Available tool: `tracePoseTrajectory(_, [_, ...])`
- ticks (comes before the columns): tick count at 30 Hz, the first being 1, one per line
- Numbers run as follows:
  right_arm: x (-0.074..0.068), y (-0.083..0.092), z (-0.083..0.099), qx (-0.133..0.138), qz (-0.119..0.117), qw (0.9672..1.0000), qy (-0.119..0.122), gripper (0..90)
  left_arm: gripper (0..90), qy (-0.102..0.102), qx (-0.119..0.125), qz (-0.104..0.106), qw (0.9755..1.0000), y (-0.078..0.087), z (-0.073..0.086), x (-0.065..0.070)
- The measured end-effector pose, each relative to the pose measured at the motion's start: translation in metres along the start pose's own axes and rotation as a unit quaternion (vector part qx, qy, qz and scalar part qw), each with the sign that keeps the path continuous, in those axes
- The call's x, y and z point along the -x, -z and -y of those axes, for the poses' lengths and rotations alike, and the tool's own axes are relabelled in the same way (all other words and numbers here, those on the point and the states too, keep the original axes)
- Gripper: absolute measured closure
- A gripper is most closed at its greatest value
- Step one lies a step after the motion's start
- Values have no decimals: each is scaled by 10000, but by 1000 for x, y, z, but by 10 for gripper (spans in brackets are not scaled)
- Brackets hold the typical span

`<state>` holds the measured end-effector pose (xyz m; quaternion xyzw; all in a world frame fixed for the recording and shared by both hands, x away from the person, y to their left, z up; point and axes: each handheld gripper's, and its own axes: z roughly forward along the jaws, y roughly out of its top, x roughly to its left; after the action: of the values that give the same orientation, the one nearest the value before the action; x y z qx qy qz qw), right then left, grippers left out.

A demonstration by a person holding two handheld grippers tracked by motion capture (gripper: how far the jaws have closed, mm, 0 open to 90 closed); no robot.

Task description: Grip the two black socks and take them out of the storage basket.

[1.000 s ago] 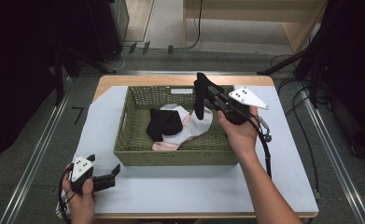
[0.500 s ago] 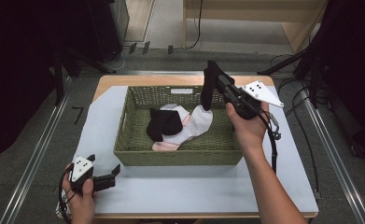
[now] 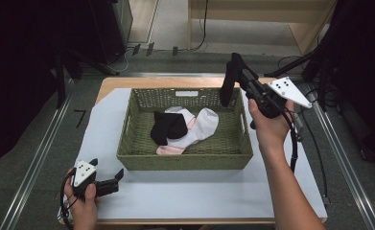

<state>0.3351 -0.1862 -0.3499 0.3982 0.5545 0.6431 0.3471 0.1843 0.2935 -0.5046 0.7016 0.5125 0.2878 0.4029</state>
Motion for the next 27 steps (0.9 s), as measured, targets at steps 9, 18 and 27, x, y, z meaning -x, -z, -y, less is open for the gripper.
tracePoseTrajectory(9, [21,12,-2,84,272,9996,-50,900,5,-6,5,-3,10000,0,0,0])
tracePoseTrajectory(18, [45,26,-5,198,543,9981,-202,900,5,-12,5,-2,10000,0,0,0])
tracePoseTrajectory(27, [62,38,12,52,779,9967,-223,900,5,-7,53,10,10000,1,0,0])
